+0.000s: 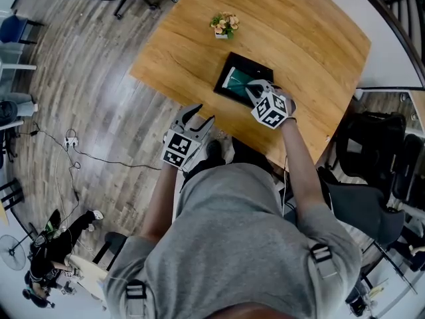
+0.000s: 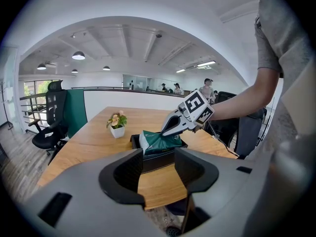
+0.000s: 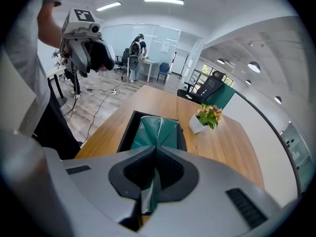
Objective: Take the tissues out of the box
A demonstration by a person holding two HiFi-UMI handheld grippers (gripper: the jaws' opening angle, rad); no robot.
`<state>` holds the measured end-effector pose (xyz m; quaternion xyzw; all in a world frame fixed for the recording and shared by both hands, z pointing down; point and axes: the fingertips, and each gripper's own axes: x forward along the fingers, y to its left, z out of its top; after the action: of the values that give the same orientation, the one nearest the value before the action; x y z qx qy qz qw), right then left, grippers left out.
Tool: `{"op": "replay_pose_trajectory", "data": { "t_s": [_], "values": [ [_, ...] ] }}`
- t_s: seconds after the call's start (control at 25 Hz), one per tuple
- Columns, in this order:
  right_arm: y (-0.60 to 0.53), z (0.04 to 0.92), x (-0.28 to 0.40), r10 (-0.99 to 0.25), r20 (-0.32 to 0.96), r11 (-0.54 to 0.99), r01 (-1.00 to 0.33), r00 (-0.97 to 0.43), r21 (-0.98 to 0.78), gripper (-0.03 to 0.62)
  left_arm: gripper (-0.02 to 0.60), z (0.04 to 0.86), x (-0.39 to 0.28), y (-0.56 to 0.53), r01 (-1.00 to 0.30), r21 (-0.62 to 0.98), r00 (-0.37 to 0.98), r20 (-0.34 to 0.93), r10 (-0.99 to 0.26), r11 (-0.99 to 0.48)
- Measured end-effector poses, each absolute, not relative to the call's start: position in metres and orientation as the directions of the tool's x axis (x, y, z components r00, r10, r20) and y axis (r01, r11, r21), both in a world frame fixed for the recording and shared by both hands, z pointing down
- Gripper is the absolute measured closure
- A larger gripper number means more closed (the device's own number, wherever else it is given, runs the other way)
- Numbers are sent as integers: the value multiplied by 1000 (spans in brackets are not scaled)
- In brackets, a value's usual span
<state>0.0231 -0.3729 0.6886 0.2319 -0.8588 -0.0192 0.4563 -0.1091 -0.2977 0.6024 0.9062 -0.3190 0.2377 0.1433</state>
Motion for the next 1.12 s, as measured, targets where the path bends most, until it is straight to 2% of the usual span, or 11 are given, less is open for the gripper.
{"op": "replay_pose_trajectory", "data": {
  "t_s": [1.12],
  "values": [
    [-354, 637, 22, -513, 727, 845, -417, -456, 335, 585, 367, 586, -127, -266, -633, 67, 694, 492, -526, -771]
  ]
}}
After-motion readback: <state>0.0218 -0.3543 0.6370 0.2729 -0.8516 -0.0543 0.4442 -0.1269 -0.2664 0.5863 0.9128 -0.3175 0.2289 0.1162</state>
